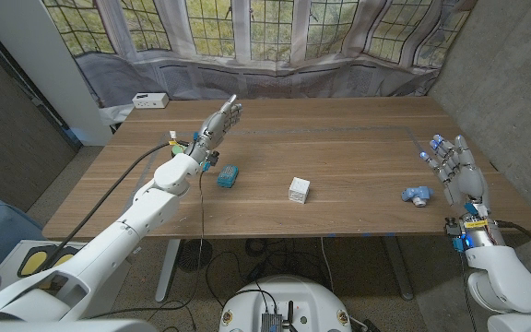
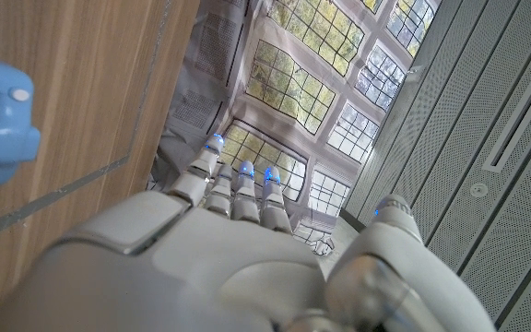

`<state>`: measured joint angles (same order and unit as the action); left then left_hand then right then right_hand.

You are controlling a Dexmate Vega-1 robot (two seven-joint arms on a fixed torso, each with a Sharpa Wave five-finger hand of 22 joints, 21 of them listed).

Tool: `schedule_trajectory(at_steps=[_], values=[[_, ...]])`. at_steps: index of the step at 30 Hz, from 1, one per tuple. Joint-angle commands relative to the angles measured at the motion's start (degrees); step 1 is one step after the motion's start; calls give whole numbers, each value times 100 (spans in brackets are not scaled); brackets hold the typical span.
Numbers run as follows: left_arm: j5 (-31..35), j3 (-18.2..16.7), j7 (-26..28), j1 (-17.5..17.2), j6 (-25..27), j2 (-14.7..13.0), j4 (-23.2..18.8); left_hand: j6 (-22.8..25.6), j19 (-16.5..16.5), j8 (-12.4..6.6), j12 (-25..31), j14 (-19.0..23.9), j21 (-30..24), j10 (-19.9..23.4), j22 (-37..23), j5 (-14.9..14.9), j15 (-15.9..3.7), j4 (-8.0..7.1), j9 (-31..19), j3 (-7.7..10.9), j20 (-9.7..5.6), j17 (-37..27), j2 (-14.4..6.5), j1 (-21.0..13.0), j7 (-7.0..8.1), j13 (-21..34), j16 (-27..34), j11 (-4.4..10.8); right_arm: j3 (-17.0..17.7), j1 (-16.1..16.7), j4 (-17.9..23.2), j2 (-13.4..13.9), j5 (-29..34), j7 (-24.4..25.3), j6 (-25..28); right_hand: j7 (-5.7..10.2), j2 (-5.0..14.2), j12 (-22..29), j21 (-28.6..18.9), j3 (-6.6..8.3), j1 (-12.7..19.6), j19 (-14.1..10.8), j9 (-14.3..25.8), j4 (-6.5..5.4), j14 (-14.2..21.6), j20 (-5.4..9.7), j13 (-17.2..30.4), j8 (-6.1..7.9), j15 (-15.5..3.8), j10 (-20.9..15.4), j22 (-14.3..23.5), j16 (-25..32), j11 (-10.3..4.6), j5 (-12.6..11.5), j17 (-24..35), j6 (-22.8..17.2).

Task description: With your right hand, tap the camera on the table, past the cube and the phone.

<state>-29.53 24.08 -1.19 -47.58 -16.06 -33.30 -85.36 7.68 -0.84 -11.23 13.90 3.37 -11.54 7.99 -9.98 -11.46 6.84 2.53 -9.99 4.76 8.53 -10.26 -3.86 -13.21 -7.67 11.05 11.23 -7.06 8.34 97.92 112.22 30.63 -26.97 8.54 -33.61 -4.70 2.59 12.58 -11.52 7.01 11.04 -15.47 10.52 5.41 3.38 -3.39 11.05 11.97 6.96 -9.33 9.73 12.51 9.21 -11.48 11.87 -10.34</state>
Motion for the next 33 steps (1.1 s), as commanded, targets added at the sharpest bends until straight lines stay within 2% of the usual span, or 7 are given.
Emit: schedule_trajectory(at_steps=[1, 6, 13, 18, 26, 33], values=[[77, 54, -39, 65, 5, 43, 26, 64, 19, 11, 3, 28, 7, 50, -29, 18, -4, 36, -20, 11, -8, -13, -18, -69, -35, 26, -16, 7, 319, 585, 273, -410, 70, -29, -41, -11, 4, -9, -7, 3, 16, -57, 26, 20, 49, 9, 18, -24, 18, -41, 16, 13, -11, 13, 18, -60], [82, 84, -49, 105, 38, 72, 48, 77, 20, 8, 5, 40, 7, 66, -29, 19, -7, 38, -21, 11, -4, -13, -19, -69, -28, 27, -13, 17, 395, 692, 316, -464, 79, -70, -26, -12, 5, -10, -6, 2, 16, -61, 27, 21, 52, 8, 18, -27, 20, -49, 16, 11, -13, 12, 18, -62], [99, 120, -42, 134, 54, 112, 70, 87, 23, 9, -3, 41, 8, 64, -29, 19, -19, 41, -21, 10, -2, -13, -20, -70, -21, 27, -16, 26, 386, 648, 225, -569, 95, -138, -134, -6, 6, -11, -21, 2, 19, -116, 27, 24, 66, 29, 19, -29, 5, -65, 16, 11, -14, 11, 18, -69], [118, 124, -9, 138, 31, 140, 84, 89, 32, 12, -7, 45, 6, 71, -29, 20, -9, 44, -21, 9, -5, -13, -21, -70, -22, 27, -17, -15, 454, 653, 189, -648, 451, -37, -186, 1, 13, -10, -24, 7, 29, -141, 28, 29, 100, 21, 20, -15, 5, -84, 15, 18, -22, 8, 17, -117], [111, 125, 5, 140, 69, 138, 59, 95, 41, 14, -11, 50, 4, 80, -29, 20, -14, 47, -21, 9, -20, -13, -23, -70, -23, 28, -17, 5, 585, 682, 211, -787, 1056, 174, -164, 5, 14, -1, -31, 7, 37, -182, 28, 36, 146, 39, 20, -1, -28, -130, 14, 28, -45, 6, 16, -173], [105, 136, -4, 149, 58, 160, 84, 103, 41, 14, -18, 50, 6, 77, -29, 21, -14, 49, -21, 9, -15, -13, -26, -71, -30, 28, -20, 11, 755, 772, 354, -862, 1858, 351, -17, 11, 19, -5, -41, 12, 48, -231, 28, 42, 171, 65, 20, -8, -45, -137, 13, 31, -63, 2, 15, -174]])
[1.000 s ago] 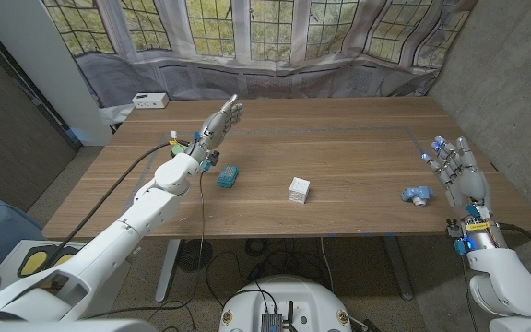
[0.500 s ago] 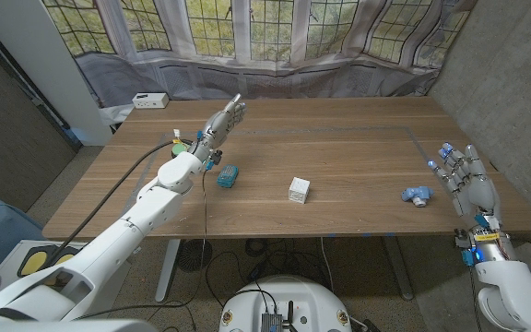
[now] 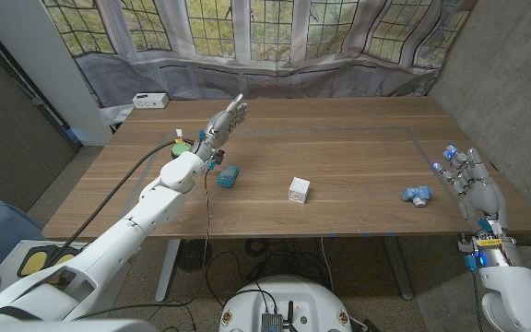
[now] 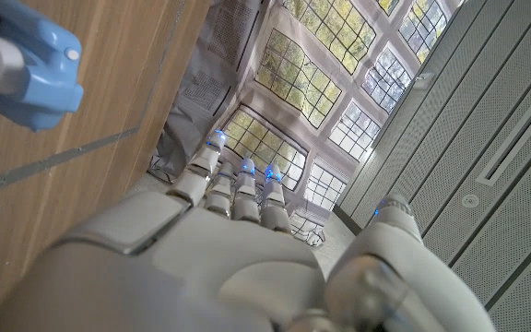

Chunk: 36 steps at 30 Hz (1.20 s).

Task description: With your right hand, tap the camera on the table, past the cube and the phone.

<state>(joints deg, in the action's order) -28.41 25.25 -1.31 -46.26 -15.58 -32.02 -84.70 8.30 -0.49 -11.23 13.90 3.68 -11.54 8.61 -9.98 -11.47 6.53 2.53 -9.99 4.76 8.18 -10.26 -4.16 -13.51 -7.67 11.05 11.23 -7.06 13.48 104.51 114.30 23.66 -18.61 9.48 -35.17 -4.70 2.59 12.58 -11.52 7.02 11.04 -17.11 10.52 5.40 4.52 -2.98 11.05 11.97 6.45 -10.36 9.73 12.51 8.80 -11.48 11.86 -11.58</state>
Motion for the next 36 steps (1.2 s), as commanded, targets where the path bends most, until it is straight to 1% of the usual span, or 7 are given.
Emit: schedule_trajectory(at_steps=[1, 9, 20, 24, 28, 33, 36], values=[[-3, 21, 5, 21, 5, 34, 22, 41, 6, 15, -19, 21, 6, 15, -29, 21, 12, 49, -21, 9, 21, -13, 4, -41, -30, 28, -19, 10, 267, 128, 168, -157, 1125, 259, 173, 10, 19, -6, -41, 11, 49, -71, 28, 43, 55, 25, 21, -9, 7, -35, 13, 29, -22, 2, 14, -49], [31, 29, 27, 31, -4, 38, 37, 40, 4, 19, -22, 17, 9, 23, -29, 22, 8, 53, -22, 10, 35, -13, 1, -42, -18, 28, -23, 14, 378, 171, 286, -176, 1664, 278, 352, 58, 37, -27, -22, 27, 80, -50, 28, 58, 46, 37, 21, -23, -9, -5, 12, 16, -75, -4, 11, -31], [42, 30, 23, 60, -18, 49, 58, 54, 1, 18, -29, 25, 11, 26, -30, 22, 5, 56, -22, 9, 43, -13, 0, -42, -11, 29, -22, 11, 454, 107, 309, -444, 2558, 684, 425, 134, 44, -43, -7, 39, 114, -41, 29, 78, 38, 47, 23, -29, -36, 12, 12, 2, -99, -10, 7, -37], [46, 30, 42, 66, -22, 65, 71, 55, 2, 19, -31, 24, 12, 28, -30, 23, -2, 57, -22, 9, 49, -14, 0, -43, -4, 29, -23, 21, 452, 90, 266, -427, 2572, 670, 402, 147, 49, -69, -4, 45, 128, -45, 30, 86, 35, 62, 23, -35, -47, 70, 12, -5, -130, -13, 6, -31], [109, 39, 113, 66, -12, 67, 72, 56, 4, 20, -33, 25, 12, 33, -30, 23, -4, 59, -22, 9, 56, -14, -1, -43, -4, 29, -24, 27, 513, 78, 260, -478, 2978, 838, 441, 164, 71, -91, 0, 60, 151, -49, 31, 95, 32, 76, 24, -48, -65, 123, 11, -10, -131, -19, 5, -6], [155, 41, 148, 67, -40, 70, 77, 64, 1, 20, -36, 22, 14, 34, -30, 23, -1, 61, -22, 9, 70, -14, -3, -44, 0, 30, -26, 31, 536, 48, 240, -657, 3474, 1203, 376, 189, 86, -102, 8, 74, 176, -38, 31, 106, 30, 86, 25, -60, -89, 152, 11, -16, -155, -24, 3, 18], [162, 40, 153, 77, -37, 71, 80, 68, 1, 19, -38, 21, 14, 34, -30, 24, 2, 62, -22, 9, 71, -14, -4, -44, 0, 30, -27, 30, 521, 62, 244, -702, 3511, 1277, 376, 180, 88, -122, 40, 89, 218, 35, 32, 132, -66, 102, 26, -60, -115, 211, 12, -62, -176, -31, -1, 13]])
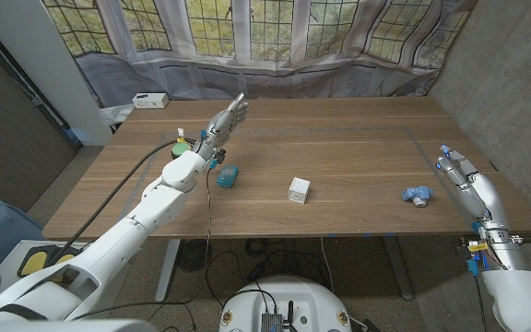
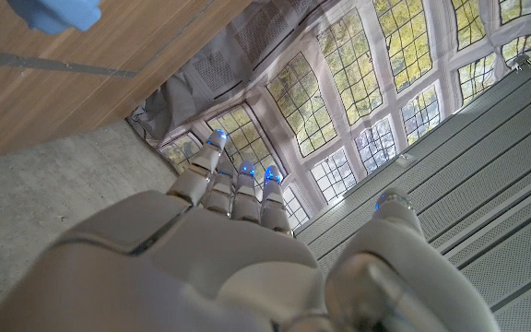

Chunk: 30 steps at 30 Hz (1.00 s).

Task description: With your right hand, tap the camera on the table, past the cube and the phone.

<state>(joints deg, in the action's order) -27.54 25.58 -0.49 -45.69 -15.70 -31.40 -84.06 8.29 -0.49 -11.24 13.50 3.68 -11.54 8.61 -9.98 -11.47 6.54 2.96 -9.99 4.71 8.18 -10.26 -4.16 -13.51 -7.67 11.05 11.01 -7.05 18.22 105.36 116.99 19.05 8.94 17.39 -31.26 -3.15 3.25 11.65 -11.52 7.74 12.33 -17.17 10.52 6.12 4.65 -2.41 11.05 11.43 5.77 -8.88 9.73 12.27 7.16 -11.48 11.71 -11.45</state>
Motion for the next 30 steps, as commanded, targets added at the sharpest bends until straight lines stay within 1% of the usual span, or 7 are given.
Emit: schedule_trajectory(at_steps=[1, 5, 11, 13, 17, 23, 30], values=[[76, 8, 65, 26, -29, 10, 24, 69, 3, 19, 0, 21, 13, 33, -30, 24, 1, 19, -22, 15, 72, -14, -4, -44, 3, 30, -5, 23, 52, -13, -24, -252, 823, 522, -9, 22, 22, -30, 47, 19, 96, 57, 33, 64, -101, 48, 27, -8, -44, 72, 12, -48, -9, -32, 13, 2], [89, 7, 68, 41, -44, 15, 41, 73, 11, 20, -4, 26, 11, 33, -30, 24, -8, 21, -22, 15, 103, -14, -6, -44, 7, 30, -4, 31, 56, 6, 1, -334, 1208, 746, 65, 25, 25, -31, 61, 27, 115, 96, 33, 75, -114, 41, 27, -11, -43, 83, 12, -55, -19, -34, 12, 7], [116, 12, 62, 69, -58, 13, 53, 73, 14, 22, -6, 27, 10, 36, -30, 24, -11, 23, -23, 16, 118, -14, -9, -46, 12, 31, -5, 30, 60, 31, 38, -364, 1862, 1113, 212, 49, 15, -25, 70, 29, 134, 129, 33, 89, -118, 63, 28, -14, -64, 81, 13, -59, -40, -37, 10, 8], [118, 9, 69, 73, -56, 15, 51, 69, 16, 25, -6, 27, 10, 42, -31, 24, -12, 24, -23, 17, 115, -14, -10, -47, 7, 31, -5, 56, 38, 30, 39, -362, 1958, 1213, 250, 66, 7, -29, 94, 29, 143, 203, 34, 97, -183, 78, 28, -17, -90, 102, 13, -86, -42, -40, 11, 10], [119, 6, 72, 72, -55, 12, 47, 72, 15, 25, -11, 32, 11, 38, -31, 24, -14, 26, -23, 18, 114, -14, -12, -49, 2, 31, -4, 46, 10, 40, 34, -307, 2116, 1362, 312, 89, 0, -40, 110, 27, 145, 276, 34, 100, -249, 88, 28, -28, -99, 148, 14, -108, -52, -43, 13, 34], [102, -3, 70, 46, -50, 0, 28, 76, 14, 25, -13, 31, 12, 43, -31, 25, -14, 29, -23, 19, 115, -14, -16, -51, 13, 31, -6, 33, -30, 106, 141, -258, 2652, 1676, 650, 146, -14, -33, 124, 21, 141, 355, 34, 102, -284, 98, 28, -40, -159, 153, 15, -114, -80, -47, 15, 63], [87, -6, 58, 32, -59, -1, 30, 76, 16, 27, -18, 34, 12, 42, -31, 25, -16, 32, -23, 21, 117, -14, -20, -54, 18, 31, -6, 26, -126, 201, 222, -105, 2993, 1937, 998, 207, -39, -35, 134, 4, 122, 437, 34, 99, -345, 100, 27, -38, -170, 175, 17, -129, -143, -50, 19, 60]])
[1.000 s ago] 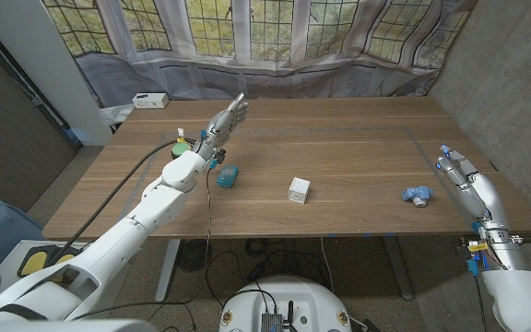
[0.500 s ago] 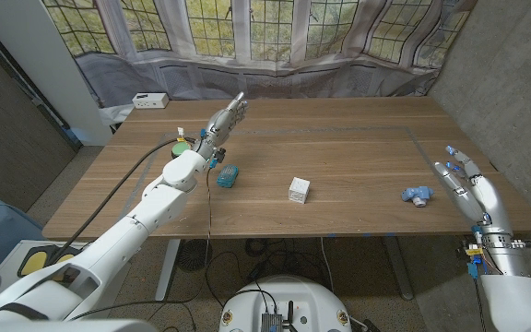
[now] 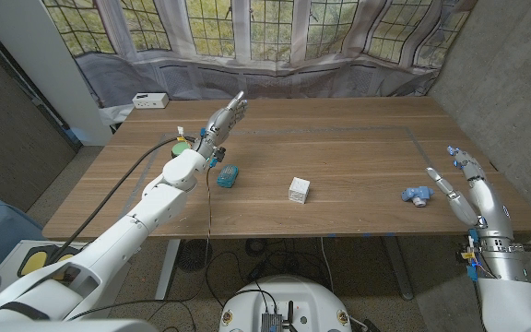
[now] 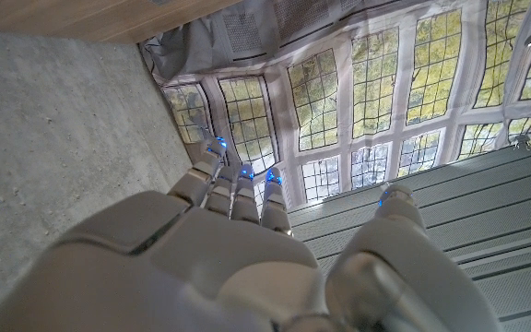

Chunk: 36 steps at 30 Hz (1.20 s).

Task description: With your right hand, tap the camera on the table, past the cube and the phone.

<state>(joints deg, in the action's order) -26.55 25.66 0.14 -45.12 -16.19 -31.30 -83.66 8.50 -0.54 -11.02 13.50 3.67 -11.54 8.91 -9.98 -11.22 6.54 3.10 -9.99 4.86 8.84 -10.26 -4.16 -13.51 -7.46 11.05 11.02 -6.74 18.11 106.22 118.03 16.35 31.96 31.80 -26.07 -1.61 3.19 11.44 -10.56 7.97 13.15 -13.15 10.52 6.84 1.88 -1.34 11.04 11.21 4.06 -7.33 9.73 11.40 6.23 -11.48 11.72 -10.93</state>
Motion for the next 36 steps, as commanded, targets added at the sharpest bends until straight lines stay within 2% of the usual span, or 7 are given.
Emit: schedule_trajectory(at_steps=[1, 11, 20, 26, 31, 36], values=[[-11, -12, -6, -26, -7, -13, -12, 56, 22, 5, -17, 36, 12, 15, -31, 1, -16, 18, -23, 6, 56, -14, -21, -54, -2, 31, -5, 1, -131, 125, 123, 188, 747, 545, 528, 62, -37, -11, 39, -22, 36, 48, 34, 26, -80, -5, 27, -16, -4, 13, 17, -44, -57, -51, 19, 7], [-21, -7, -19, -38, 0, -15, -21, 66, 16, 4, -22, 32, 16, 22, -32, 2, -22, 23, -23, 10, 68, -14, -28, -59, 11, 32, -8, 12, -276, 280, 292, 472, 1073, 740, 1062, 94, -38, 4, 17, -22, 36, 36, 35, 27, -69, 8, 26, -15, -21, -7, 17, -32, -76, -58, 19, 8], [-41, -26, -5, -86, -34, -15, -38, 73, 14, 4, -26, 35, 17, 26, -32, 2, -24, 27, -23, 14, 83, -13, -35, -64, 22, 32, -9, 24, -361, 451, 571, 689, 1260, 637, 1653, 199, -31, 19, 3, -22, 28, 54, 36, 21, -81, -18, 25, 31, -20, -29, 18, -25, -124, -71, 23, -118], [-60, -33, -1, -126, -5, -38, -67, 86, 13, 1, -23, 42, 18, 44, -32, 3, -34, 31, -24, 17, 92, -13, -40, -67, 31, 32, -7, 34, -360, 538, 734, 815, 1210, 504, 1919, 265, -41, 4, 21, -43, -19, 209, 38, -1, -187, -97, 25, 119, 37, 33, 21, -37, -114, -77, 33, -412], [-74, -35, -2, -143, 23, -50, -87, 99, 13, -2, -23, 45, 18, 51, -33, 3, -41, 33, -24, 20, 97, -13, -45, -70, 39, 33, -7, 41, -321, 608, 882, 893, 1195, 381, 2098, 334, -64, -3, 39, -69, -68, 425, 37, -18, -318, -298, 26, 209, 82, 93, 27, -46, -104, -80, 40, -781], [-79, -30, -10, -146, 26, -48, -82, 135, 15, -13, -18, 55, 17, 77, -33, 4, -59, 37, -24, 23, 103, -13, -50, -74, 42, 33, -4, 59, -263, 673, 1041, 963, 1208, 185, 2281, 378, -69, -12, 41, -77, -82, 544, 37, -21, -388, -395, 26, 248, 94, 138, 30, -49, -79, -80, 39, -979]])
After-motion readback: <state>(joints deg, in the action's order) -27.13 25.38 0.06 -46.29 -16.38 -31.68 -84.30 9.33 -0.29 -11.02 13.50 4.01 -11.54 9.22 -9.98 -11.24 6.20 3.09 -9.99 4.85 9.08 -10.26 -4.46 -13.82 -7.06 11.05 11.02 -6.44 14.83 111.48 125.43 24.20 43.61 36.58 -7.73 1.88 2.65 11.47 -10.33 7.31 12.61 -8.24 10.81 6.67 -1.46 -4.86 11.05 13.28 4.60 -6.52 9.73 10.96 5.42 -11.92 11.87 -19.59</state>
